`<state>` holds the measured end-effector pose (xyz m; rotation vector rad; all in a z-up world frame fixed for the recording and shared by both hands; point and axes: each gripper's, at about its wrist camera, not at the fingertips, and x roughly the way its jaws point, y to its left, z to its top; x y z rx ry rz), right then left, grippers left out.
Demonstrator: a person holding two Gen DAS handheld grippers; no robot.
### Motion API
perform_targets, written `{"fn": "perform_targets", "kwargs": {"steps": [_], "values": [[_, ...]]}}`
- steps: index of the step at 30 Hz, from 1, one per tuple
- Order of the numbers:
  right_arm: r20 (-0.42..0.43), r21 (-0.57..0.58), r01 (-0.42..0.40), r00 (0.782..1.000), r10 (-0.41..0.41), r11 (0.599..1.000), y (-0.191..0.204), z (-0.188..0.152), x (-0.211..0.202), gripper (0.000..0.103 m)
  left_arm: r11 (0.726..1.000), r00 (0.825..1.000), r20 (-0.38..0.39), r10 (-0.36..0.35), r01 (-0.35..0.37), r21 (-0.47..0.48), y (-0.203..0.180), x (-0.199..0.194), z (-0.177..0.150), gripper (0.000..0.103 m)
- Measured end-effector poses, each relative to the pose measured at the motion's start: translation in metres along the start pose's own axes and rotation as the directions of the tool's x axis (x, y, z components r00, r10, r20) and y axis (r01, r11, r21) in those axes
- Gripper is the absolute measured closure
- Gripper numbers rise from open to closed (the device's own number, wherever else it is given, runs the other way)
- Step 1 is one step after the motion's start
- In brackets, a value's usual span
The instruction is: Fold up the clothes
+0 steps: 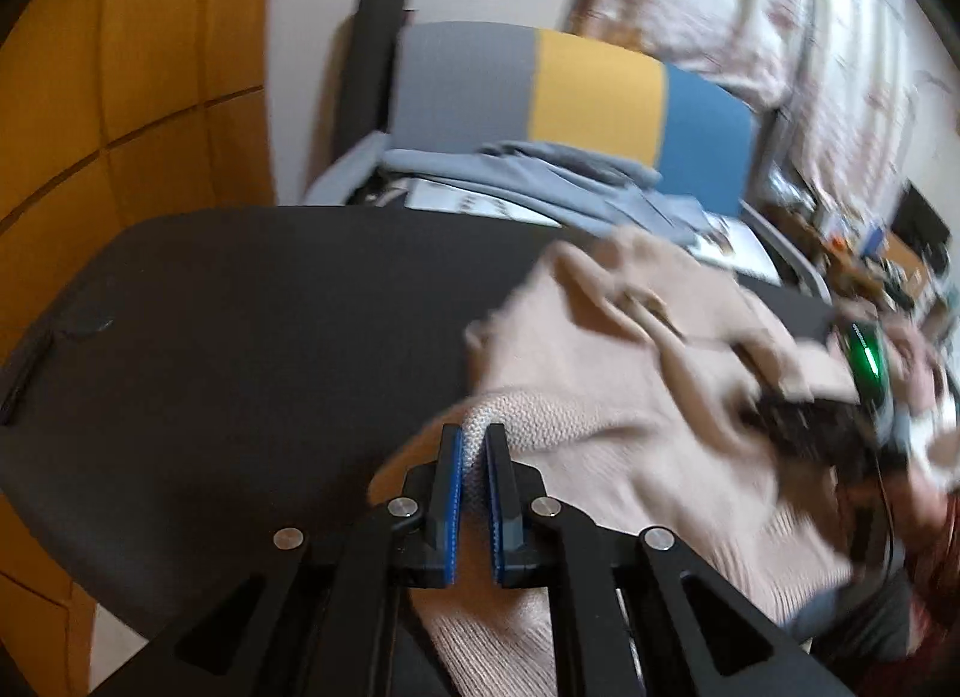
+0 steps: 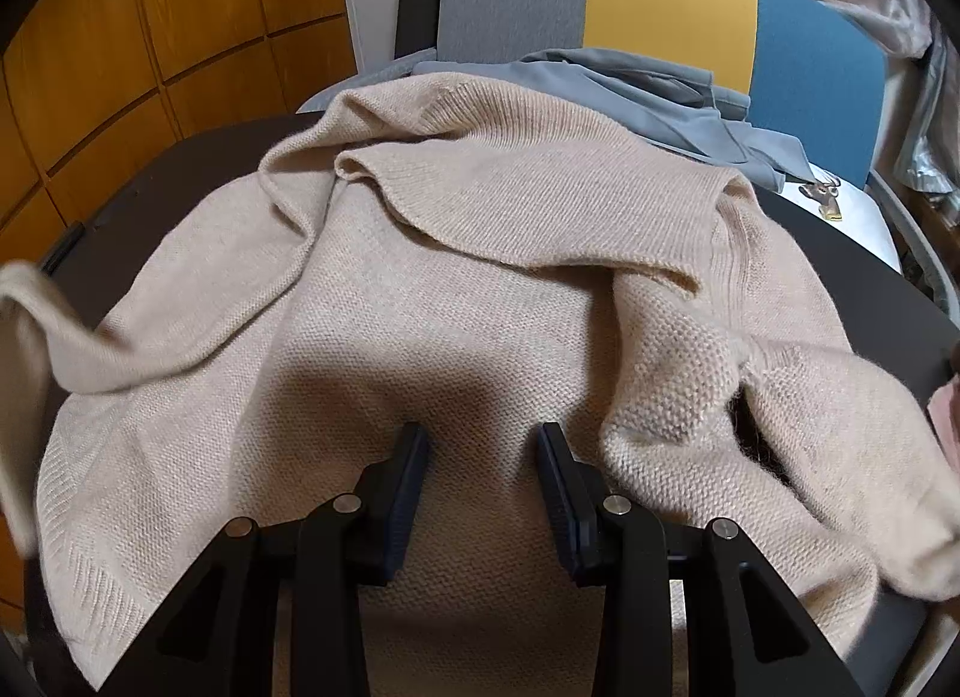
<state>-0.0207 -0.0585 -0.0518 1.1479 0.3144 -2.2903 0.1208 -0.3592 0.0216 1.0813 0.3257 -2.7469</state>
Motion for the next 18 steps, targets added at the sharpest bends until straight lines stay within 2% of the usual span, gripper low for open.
{"fn": "perform_targets", "kwargs": {"steps": [3,9,14,18], "values": [[0.004,0.003,-0.003,1.0,0.003,1.0,-0.001,0.0,0.001,0.064,0.996,1.0,-0.018,0.022,-0.023,-0.089,0.04,0.023,0.026,0.097],[0.007,0.01,-0.014,1.0,0.014,1.0,-0.003,0.0,0.002,0.064,0.978,0.99,-0.047,0.129,-0.135,-0.156,0.089,0.066,0.062,0.097],[0.012,0.012,-0.017,1.0,0.017,1.0,-0.004,0.0,0.003,0.064,0.95,0.969,-0.076,0.237,-0.247,-0.189,0.122,0.101,0.085,0.097],[0.016,0.017,-0.024,1.0,0.024,1.0,-0.004,0.0,0.004,0.064,0.919,0.952,-0.101,0.289,-0.305,-0.251,0.154,0.128,0.106,0.097]]}}
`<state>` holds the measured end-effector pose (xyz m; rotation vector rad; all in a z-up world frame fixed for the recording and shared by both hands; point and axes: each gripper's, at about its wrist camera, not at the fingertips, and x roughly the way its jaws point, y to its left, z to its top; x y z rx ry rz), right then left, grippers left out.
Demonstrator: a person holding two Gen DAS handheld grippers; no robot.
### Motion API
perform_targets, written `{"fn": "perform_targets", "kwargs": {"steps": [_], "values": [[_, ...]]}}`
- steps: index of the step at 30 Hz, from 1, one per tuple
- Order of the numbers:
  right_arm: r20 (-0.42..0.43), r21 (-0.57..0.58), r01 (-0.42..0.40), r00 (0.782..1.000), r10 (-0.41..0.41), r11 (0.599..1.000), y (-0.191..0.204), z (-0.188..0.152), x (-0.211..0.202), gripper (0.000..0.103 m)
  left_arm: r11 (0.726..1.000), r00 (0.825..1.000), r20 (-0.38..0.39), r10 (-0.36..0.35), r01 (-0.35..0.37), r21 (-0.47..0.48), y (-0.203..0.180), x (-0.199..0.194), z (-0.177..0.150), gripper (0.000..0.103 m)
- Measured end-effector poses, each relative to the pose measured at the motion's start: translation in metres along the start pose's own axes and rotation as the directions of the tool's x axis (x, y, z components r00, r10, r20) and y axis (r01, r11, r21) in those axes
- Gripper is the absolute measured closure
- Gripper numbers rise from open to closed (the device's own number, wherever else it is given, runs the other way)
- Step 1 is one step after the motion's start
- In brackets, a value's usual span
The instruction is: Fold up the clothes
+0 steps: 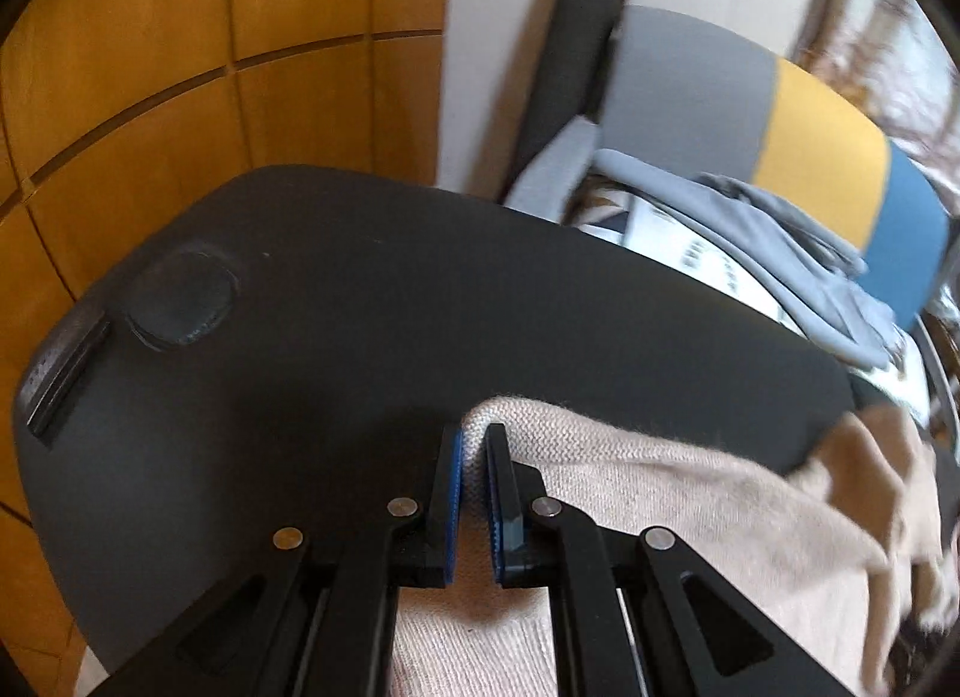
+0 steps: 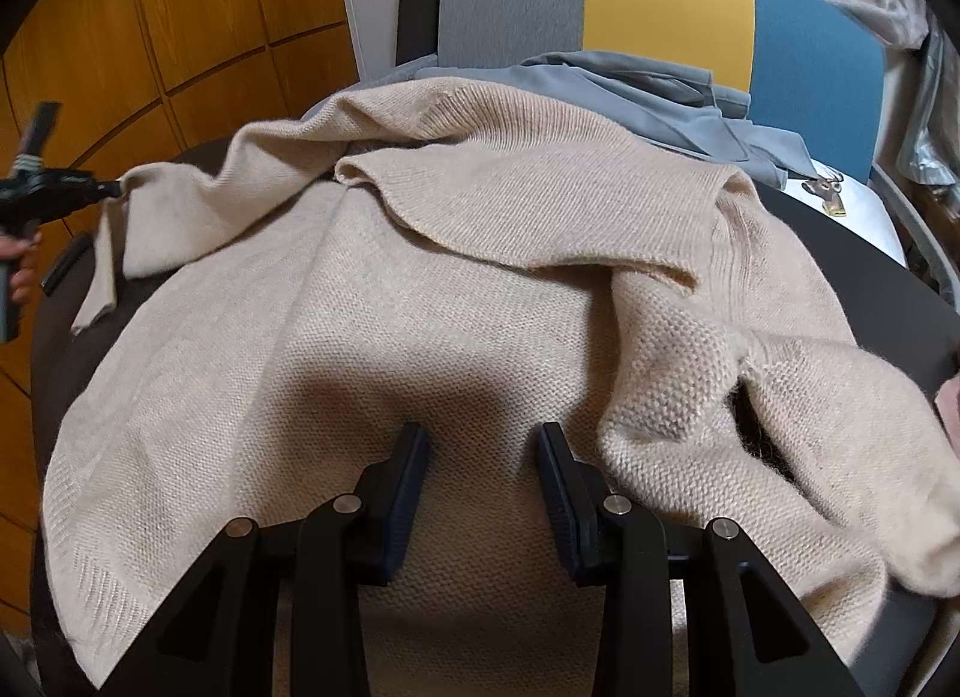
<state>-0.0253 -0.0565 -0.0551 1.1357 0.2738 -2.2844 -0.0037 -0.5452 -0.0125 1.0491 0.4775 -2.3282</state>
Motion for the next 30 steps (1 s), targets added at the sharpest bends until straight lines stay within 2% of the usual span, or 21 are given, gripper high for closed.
{"fn": "perform_targets", "kwargs": {"steps": [3,6,8,11,12,14,17,20,23,25,28,30], "values": [[0.003,0.002,-0.003,1.0,0.003,1.0,0.0,0.0,0.0,0.064,0.998,0.999,-0.006,0.043,-0.044,-0.055,0.013,0.023,0.022,0.096],[0.005,0.003,-0.004,1.0,0.004,1.0,-0.001,0.0,0.001,0.064,0.989,0.99,-0.03,0.141,-0.142,-0.044,0.019,0.047,0.037,0.096],[0.007,0.006,-0.008,1.0,0.008,1.0,-0.001,0.0,0.001,0.064,0.976,0.975,-0.058,0.216,-0.217,-0.022,0.023,0.065,0.043,0.096],[0.011,0.011,-0.017,1.0,0.017,1.0,-0.004,-0.001,0.002,0.064,0.948,0.941,-0.118,0.318,-0.318,0.015,0.031,0.093,0.048,0.096],[0.011,0.011,-0.018,1.0,0.018,1.0,-0.005,-0.001,0.002,0.064,0.942,0.931,-0.143,0.336,-0.336,0.025,0.033,0.102,0.047,0.093],[0.012,0.008,-0.017,1.0,0.017,1.0,-0.006,-0.001,0.002,0.064,0.937,0.923,-0.163,0.35,-0.348,0.042,0.035,0.111,0.043,0.092],[0.015,0.003,-0.011,1.0,0.011,1.0,-0.007,-0.002,0.003,0.063,0.936,0.924,-0.149,0.352,-0.349,0.048,0.031,0.109,0.042,0.09],[0.018,0.002,-0.011,1.0,0.011,1.0,-0.009,-0.003,0.004,0.063,0.955,0.944,-0.151,0.293,-0.297,-0.001,0.036,0.087,0.042,0.088],[0.02,-0.005,-0.003,1.0,0.003,1.0,-0.007,-0.002,0.004,0.063,0.964,0.961,-0.1,0.259,-0.264,-0.039,0.042,0.052,0.049,0.083],[0.018,-0.01,0.0,1.0,0.0,1.0,-0.007,-0.002,0.004,0.062,0.96,0.959,-0.074,0.272,-0.276,-0.044,0.048,0.029,0.052,0.083],[0.002,-0.015,-0.015,1.0,0.015,1.0,-0.008,0.0,0.001,0.058,0.946,0.948,-0.03,0.318,-0.319,-0.056,0.058,-0.01,0.048,0.083],[0.004,-0.006,-0.035,0.999,0.035,0.999,-0.012,0.001,-0.009,0.052,0.957,0.958,0.006,0.285,-0.284,-0.061,0.055,-0.036,0.037,0.083]]}}
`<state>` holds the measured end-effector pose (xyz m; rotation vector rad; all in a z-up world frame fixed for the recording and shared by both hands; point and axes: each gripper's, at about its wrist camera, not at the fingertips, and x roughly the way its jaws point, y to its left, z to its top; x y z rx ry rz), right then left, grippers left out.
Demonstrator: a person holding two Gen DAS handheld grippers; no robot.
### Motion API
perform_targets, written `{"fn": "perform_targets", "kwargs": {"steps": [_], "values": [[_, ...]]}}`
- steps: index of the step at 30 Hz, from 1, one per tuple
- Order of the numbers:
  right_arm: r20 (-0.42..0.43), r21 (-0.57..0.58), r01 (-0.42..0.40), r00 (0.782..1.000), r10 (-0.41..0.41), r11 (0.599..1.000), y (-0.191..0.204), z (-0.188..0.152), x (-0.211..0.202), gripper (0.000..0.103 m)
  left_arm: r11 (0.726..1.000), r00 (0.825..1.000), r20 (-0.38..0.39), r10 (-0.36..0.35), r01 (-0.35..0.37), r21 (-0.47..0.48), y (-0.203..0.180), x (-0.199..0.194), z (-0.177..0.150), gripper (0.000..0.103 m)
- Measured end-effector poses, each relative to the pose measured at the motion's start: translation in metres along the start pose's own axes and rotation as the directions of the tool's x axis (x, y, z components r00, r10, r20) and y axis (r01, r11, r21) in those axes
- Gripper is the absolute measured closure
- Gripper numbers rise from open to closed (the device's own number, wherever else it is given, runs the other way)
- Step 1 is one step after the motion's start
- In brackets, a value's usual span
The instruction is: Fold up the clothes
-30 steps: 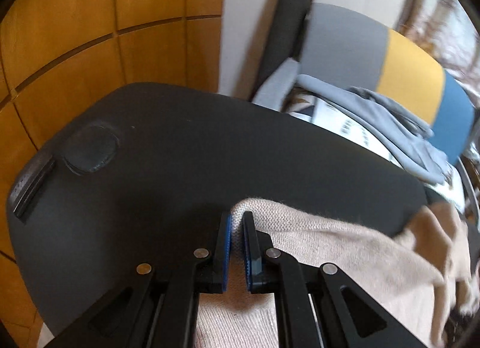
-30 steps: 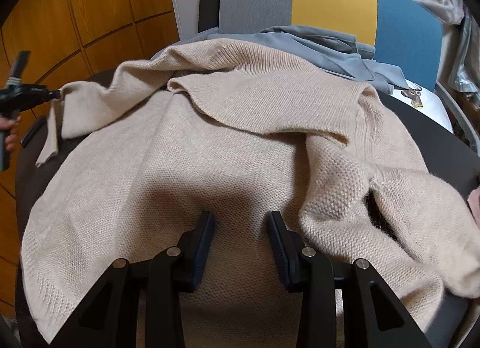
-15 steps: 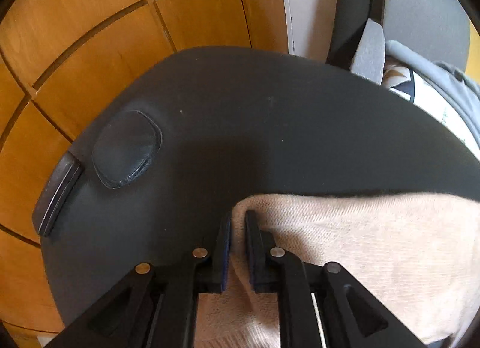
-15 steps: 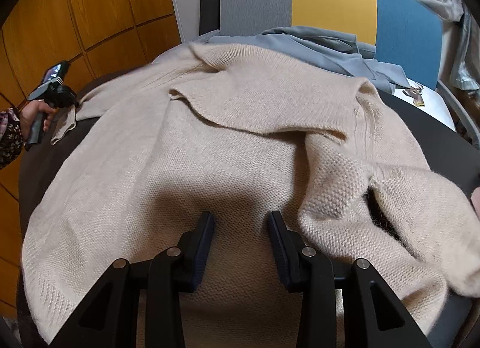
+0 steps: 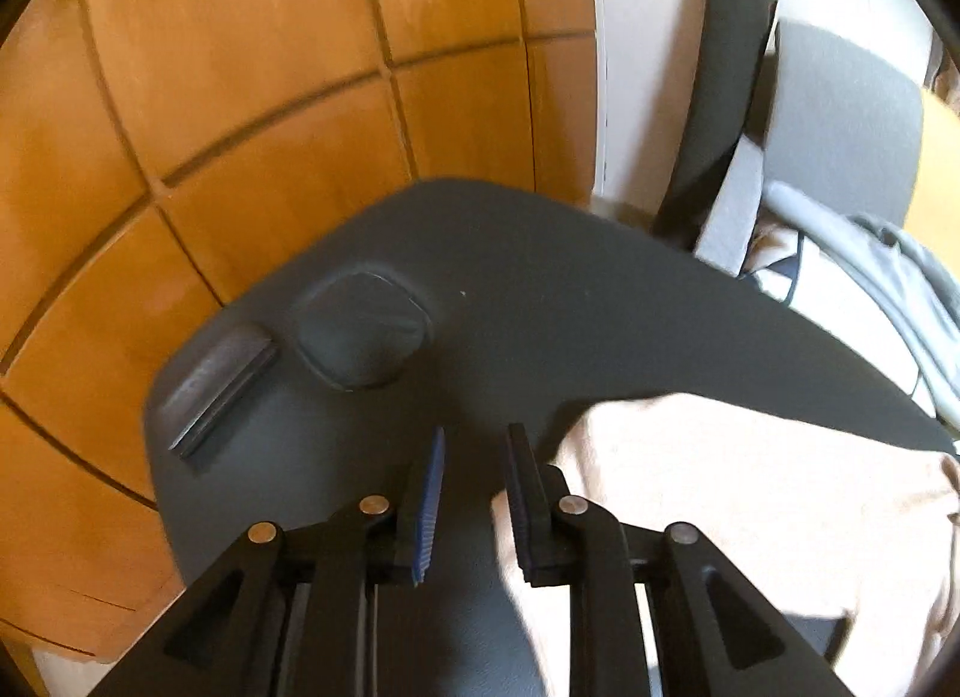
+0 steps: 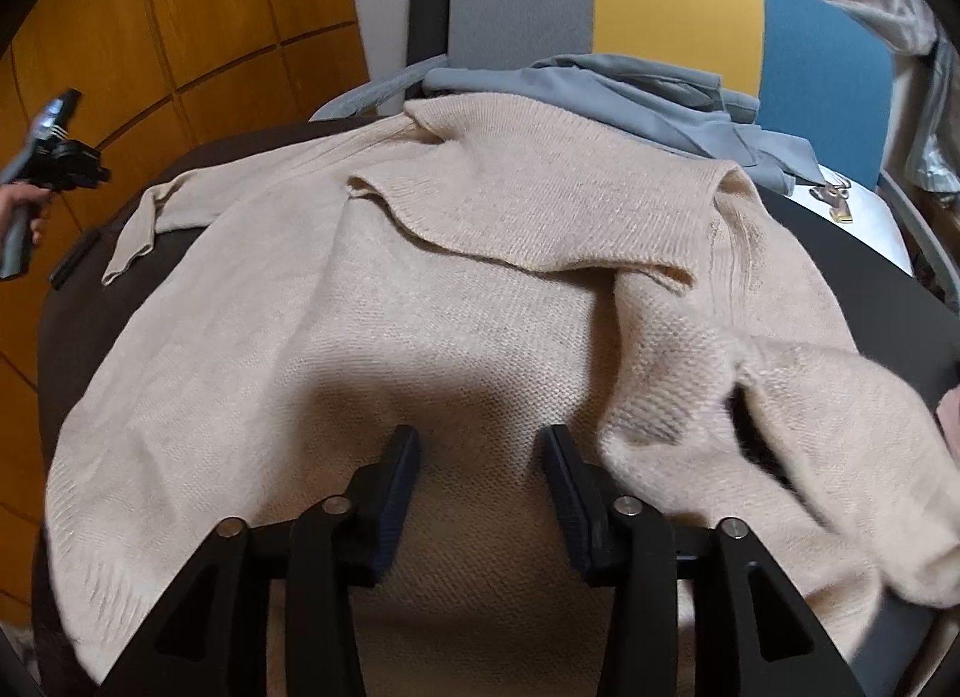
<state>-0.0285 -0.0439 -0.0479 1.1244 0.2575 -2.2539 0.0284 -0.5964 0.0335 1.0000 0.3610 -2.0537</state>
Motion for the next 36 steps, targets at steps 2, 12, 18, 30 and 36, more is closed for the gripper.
{"fn": "perform_targets", "kwargs": {"steps": [2,12,18,30,36], "values": [[0.047,0.031,-0.012,0.999,0.011,0.999,-0.008,-0.001,-0.022,0.047,0.992,0.994,0.013,-0.113,0.112,0.056,-0.016,-0.025,-0.024,0.083],[-0.039,0.107,0.044,0.998,-0.04,0.993,-0.054,-0.037,-0.089,0.043,0.744,0.89,-0.171,-0.422,0.448,0.496,-0.176,-0.107,-0.218,0.08],[-0.11,0.251,0.07,0.993,-0.043,0.965,-0.091,-0.069,-0.076,0.037,0.748,0.905,-0.195,-0.379,0.424,0.511,-0.173,-0.104,-0.254,0.081],[-0.196,0.138,-0.055,0.977,0.082,0.989,-0.055,-0.087,-0.079,0.094,0.637,0.95,-0.118,-0.29,0.284,0.717,-0.164,-0.121,-0.286,0.079],[-0.226,0.142,-0.091,0.967,0.122,0.986,-0.07,-0.091,-0.083,0.089,0.568,0.96,-0.101,-0.261,0.237,0.788,-0.174,-0.124,-0.286,0.08]]}}
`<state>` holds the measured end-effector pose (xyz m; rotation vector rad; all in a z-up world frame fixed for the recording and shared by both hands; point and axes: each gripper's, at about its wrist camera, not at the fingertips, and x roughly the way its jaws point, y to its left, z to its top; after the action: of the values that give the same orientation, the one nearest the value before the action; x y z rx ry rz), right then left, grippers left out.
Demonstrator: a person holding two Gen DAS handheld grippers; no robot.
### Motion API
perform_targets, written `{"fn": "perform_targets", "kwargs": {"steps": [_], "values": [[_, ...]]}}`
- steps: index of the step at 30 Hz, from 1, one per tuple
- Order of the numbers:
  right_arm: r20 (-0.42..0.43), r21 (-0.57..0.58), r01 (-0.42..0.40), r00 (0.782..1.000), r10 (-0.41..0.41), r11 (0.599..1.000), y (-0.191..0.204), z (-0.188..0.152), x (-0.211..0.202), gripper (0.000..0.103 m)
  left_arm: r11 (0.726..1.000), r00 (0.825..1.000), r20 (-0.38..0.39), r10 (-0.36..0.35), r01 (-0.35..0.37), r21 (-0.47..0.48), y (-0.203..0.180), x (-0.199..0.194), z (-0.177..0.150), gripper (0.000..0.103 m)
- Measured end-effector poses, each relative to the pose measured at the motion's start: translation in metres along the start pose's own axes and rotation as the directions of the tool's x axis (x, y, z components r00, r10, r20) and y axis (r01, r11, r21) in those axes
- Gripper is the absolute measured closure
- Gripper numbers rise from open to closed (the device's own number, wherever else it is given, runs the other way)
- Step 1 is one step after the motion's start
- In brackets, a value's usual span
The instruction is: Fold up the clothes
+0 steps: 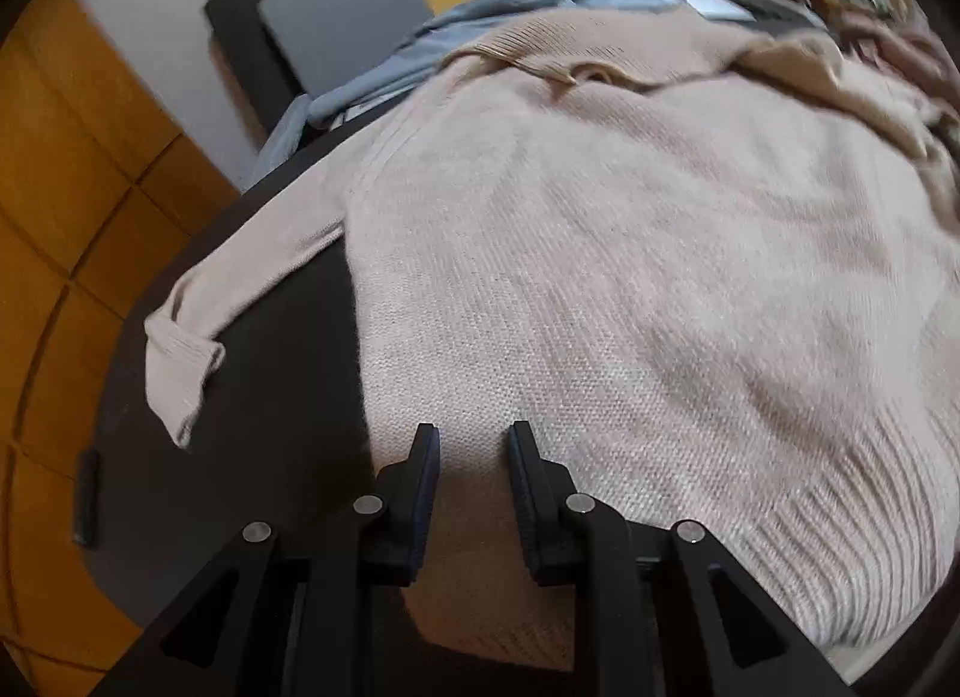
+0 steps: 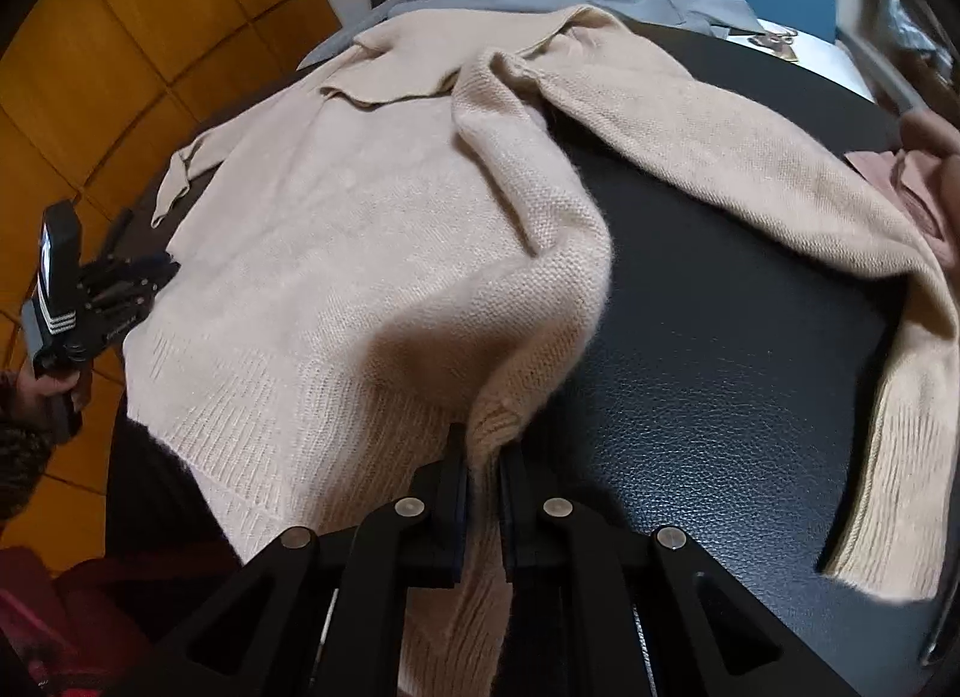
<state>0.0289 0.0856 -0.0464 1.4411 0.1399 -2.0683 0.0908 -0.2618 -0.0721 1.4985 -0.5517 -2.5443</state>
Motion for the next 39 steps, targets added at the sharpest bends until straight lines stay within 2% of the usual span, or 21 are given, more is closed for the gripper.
{"fn": "perform_targets", "kwargs": {"steps": [2,5,6,7,9,11,12,13,14,15,19,22,24,27,30,31,33,35,36,37,39], "values": [[0.039,-0.02,0.043,0.998,-0.042,0.999,-0.007,0.009,-0.017,0.079,1.0,1.0,0.018,-0.017,0.016,0.025,0.003,-0.009,0.008,0.08],[0.192,-0.018,0.107,0.976,-0.102,0.994,-0.025,0.038,-0.05,0.064,0.996,0.993,0.093,-0.067,0.072,-0.047,0.013,-0.019,0.033,0.08],[0.231,-0.021,0.131,0.965,-0.123,0.991,-0.029,0.05,-0.056,0.055,0.992,0.99,0.112,-0.087,0.096,-0.077,0.016,-0.019,0.042,0.08],[0.261,-0.033,0.168,0.953,-0.154,0.985,-0.033,0.067,-0.057,0.039,0.988,0.988,0.118,-0.1,0.112,-0.105,0.016,-0.016,0.052,0.08],[0.262,-0.039,0.254,0.936,-0.236,0.966,-0.042,0.098,-0.044,0.03,0.981,0.989,0.099,-0.107,0.122,-0.153,0.008,-0.002,0.071,0.08],[0.246,-0.034,0.332,0.917,-0.314,0.943,-0.051,0.126,-0.027,0.034,0.97,0.987,0.08,-0.138,0.151,-0.192,0.002,0.013,0.085,0.08],[0.231,-0.033,0.346,0.915,-0.329,0.938,-0.055,0.137,-0.019,0.047,0.964,0.986,0.071,-0.153,0.165,-0.207,-0.002,0.021,0.091,0.08],[0.207,-0.034,0.325,0.927,-0.311,0.945,-0.059,0.145,-0.009,0.072,0.96,0.984,0.062,-0.164,0.174,-0.218,-0.007,0.028,0.095,0.08],[0.176,-0.034,0.318,0.935,-0.308,0.947,-0.061,0.151,0.001,0.082,0.958,0.984,0.062,-0.165,0.174,-0.226,-0.011,0.033,0.097,0.08],[0.135,-0.034,0.331,0.936,-0.324,0.943,-0.062,0.154,0.013,0.086,0.959,0.986,0.072,-0.152,0.165,-0.229,-0.014,0.034,0.097,0.08],[0.039,-0.04,0.368,0.93,-0.367,0.929,-0.076,0.155,0.056,0.086,0.956,0.986,0.11,-0.125,0.15,-0.252,-0.022,0.038,0.094,0.079],[0.077,-0.055,0.448,0.893,-0.444,0.892,-0.087,0.162,0.062,0.086,0.943,0.98,0.131,-0.148,0.179,-0.279,-0.018,0.038,0.089,0.079],[0.081,-0.036,0.471,0.881,-0.467,0.881,-0.1,0.166,0.061,0.086,0.931,0.976,0.141,-0.168,0.205,-0.303,-0.014,0.039,0.084,0.079],[0.082,-0.007,0.478,0.876,-0.475,0.879,-0.12,0.17,0.058,0.082,0.925,0.974,0.149,-0.173,0.213,-0.314,-0.014,0.037,0.078,0.079],[0.103,0.045,0.452,0.885,-0.454,0.891,-0.128,0.172,0.043,0.08,0.927,0.973,0.13,-0.189,0.22,-0.305,-0.014,0.033,0.084,0.08],[0.11,0.062,0.443,0.888,-0.447,0.895,-0.131,0.173,0.038,0.08,0.915,0.967,0.13,-0.221,0.251,-0.315,-0.01,0.033,0.088,0.08],[0.179,0.093,0.377,0.904,-0.388,0.921,-0.125,0.175,0.022,0.079,0.851,0.931,0.165,-0.326,0.365,-0.377,0.006,0.034,0.101,0.08],[0.239,0.088,0.273,0.928,-0.286,0.958,-0.107,0.185,0.011,0.068,0.76,0.894,0.218,-0.39,0.447,-0.471,0.025,0.039,0.117,0.08],[0.262,0.08,0.221,0.936,-0.235,0.972,-0.097,0.191,0.008,0.052,0.72,0.88,0.235,-0.412,0.473,-0.508,0.033,0.044,0.126,0.08],[0.269,0.071,0.174,0.945,-0.187,0.982,-0.088,0.198,0.009,0.044,0.69,0.872,0.236,-0.429,0.484,-0.538,0.039,0.053,0.136,0.08],[0.238,0.057,0.092,0.966,-0.103,0.994,-0.074,0.216,0.026,0.044,0.641,0.856,0.213,-0.471,0.498,-0.584,0.045,0.075,0.157,0.08]]}}
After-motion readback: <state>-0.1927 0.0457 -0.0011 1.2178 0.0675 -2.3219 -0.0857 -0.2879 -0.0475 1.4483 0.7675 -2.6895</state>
